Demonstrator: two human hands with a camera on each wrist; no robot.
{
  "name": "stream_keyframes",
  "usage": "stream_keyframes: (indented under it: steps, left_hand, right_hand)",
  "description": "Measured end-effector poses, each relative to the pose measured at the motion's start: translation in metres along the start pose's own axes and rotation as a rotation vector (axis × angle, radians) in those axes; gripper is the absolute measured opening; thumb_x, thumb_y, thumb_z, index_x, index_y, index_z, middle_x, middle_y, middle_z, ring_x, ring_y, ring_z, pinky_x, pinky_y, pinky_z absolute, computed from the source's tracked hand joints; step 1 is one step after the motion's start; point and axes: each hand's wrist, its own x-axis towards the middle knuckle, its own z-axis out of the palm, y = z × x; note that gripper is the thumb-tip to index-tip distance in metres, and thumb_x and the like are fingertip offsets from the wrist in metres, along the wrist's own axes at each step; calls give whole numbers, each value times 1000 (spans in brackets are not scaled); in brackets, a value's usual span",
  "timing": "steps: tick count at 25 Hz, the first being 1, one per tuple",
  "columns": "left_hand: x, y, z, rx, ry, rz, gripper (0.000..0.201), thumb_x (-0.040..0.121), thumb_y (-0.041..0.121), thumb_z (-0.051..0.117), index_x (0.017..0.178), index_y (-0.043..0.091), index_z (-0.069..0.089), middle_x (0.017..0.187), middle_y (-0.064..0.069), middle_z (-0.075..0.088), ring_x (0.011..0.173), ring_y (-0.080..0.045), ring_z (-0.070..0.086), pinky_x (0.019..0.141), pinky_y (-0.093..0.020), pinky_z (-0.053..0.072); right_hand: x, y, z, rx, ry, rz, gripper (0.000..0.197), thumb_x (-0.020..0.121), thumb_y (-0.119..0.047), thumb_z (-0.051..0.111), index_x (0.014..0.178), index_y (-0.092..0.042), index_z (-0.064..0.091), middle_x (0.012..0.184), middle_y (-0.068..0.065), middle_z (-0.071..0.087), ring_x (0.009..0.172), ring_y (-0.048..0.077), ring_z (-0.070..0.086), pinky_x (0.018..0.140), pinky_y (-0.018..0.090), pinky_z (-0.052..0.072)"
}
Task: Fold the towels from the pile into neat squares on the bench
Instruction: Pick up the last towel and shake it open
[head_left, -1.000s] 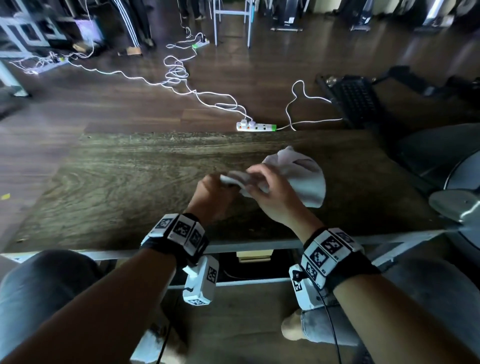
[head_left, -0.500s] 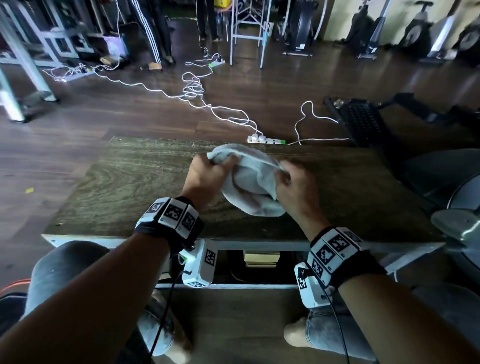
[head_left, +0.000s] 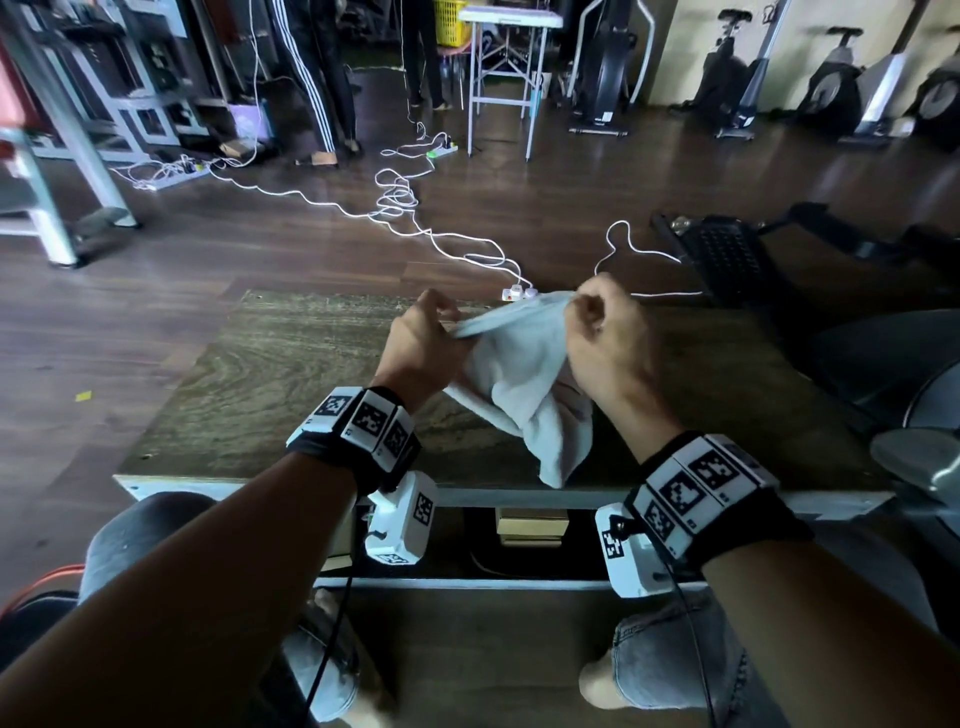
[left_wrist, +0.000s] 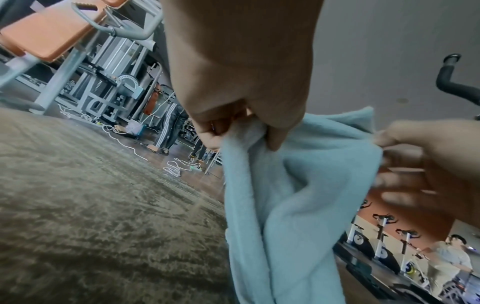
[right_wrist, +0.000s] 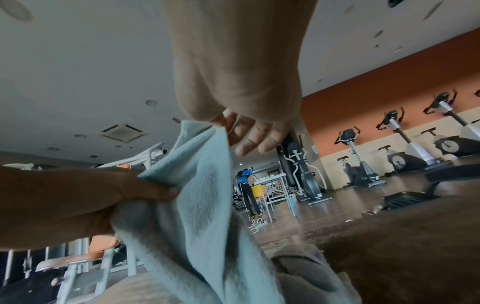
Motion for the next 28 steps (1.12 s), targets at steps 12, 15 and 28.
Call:
stream_keyframes:
  steps: [12,15,28]
  left_hand:
    - [8,42,13,18,-122,372,17,71,23,71,79,16,58,66,-1,64,64,-22,60,57,-23,41]
    - [16,31,3,110,-15,354,7,73,20,66,79,16,68,72,-4,71,75,-27,68,65,-27,48]
    - [33,7,-28,-33,-67,326,15,93,20,60,79,22,56,54,9,49,48,1,42,52,-19,36]
  right_hand:
    - [-4,3,-21,-210,-269,-230,20,83,-22,61,102,-28,63,82,-8,68,80,19,64,64,30,45]
    - [1,-3,-32,-126,-190,-269,7,91,-30,60,97,-27,63,68,-11,56,69,14,57,59,30,39]
    - [12,-2,-10,-188,-250,-272,49,77,-33,73,125,-26,62,118,-7,62,112,21,46,99,35,39]
